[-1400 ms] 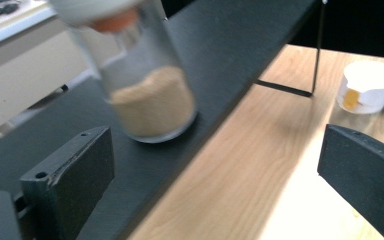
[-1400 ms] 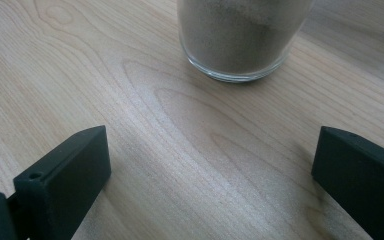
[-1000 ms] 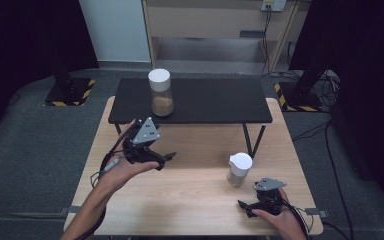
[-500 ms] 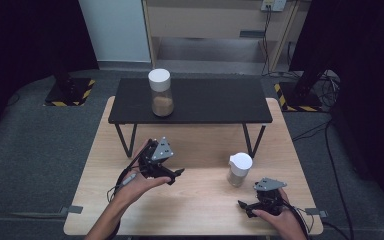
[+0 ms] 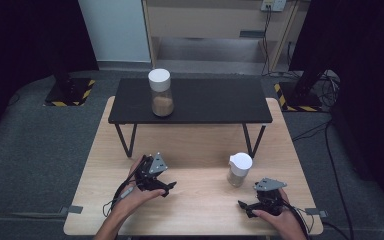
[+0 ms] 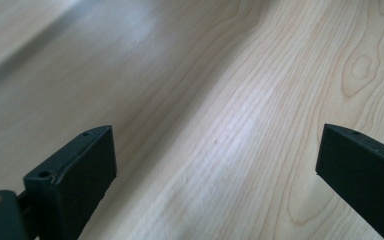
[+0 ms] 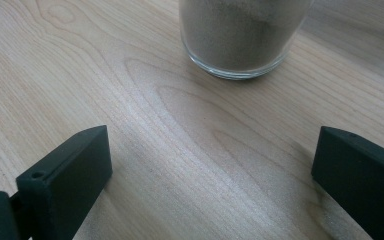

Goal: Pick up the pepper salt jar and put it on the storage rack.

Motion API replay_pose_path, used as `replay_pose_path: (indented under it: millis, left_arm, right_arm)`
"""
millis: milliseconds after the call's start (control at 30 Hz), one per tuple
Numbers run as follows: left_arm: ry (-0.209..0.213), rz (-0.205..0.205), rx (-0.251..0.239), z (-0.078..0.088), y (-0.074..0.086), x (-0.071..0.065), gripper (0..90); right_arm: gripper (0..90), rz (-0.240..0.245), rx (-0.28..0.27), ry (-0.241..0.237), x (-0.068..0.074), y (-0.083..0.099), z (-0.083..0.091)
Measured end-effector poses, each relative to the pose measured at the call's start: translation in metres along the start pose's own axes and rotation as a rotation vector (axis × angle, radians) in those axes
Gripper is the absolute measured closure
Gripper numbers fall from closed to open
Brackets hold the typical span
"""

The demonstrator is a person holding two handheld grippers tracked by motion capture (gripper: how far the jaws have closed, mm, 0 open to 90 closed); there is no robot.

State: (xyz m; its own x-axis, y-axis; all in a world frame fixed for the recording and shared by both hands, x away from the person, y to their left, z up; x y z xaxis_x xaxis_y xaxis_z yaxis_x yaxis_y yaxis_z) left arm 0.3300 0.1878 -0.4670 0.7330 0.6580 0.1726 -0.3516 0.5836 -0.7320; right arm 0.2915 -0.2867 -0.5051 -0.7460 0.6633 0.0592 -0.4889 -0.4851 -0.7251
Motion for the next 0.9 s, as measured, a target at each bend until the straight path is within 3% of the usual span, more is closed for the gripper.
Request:
replay_pose_path:
  millis: [200,400,900]
  left_arm:
    - [-0.027,0.056,0.021,0.003,0.023,0.003,1.9]
    - [-0.020,0.088,0.045,0.004,0.042,0.008,2.2]
    - [-0.031,0.184,0.049,0.007,0.058,0.013,2.2]
  right_arm:
    - [3.4,-0.001,0.000,0.000,0.000,0.000,0.000]
    - [3.4,-0.001,0.000,0.002,0.000,0.000,0.000]
    - [3.4,-0.003,0.000,0.003,0.001,0.001,0.001]
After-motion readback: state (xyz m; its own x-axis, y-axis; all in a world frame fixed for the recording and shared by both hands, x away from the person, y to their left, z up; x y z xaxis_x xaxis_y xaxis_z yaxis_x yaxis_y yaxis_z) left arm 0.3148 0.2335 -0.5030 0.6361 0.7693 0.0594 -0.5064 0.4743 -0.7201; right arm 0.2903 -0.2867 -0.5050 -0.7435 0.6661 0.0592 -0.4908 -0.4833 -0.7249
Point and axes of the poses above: each handheld gripper's, and its own axes: z roughly backward along the jaws, y roughly out of its underside, x roughly to its left, the point moved 8 cm from there along -z, roughly forward along the jaws, and after that the axes turned 5 degrees about -y, right-handed, at the moved point
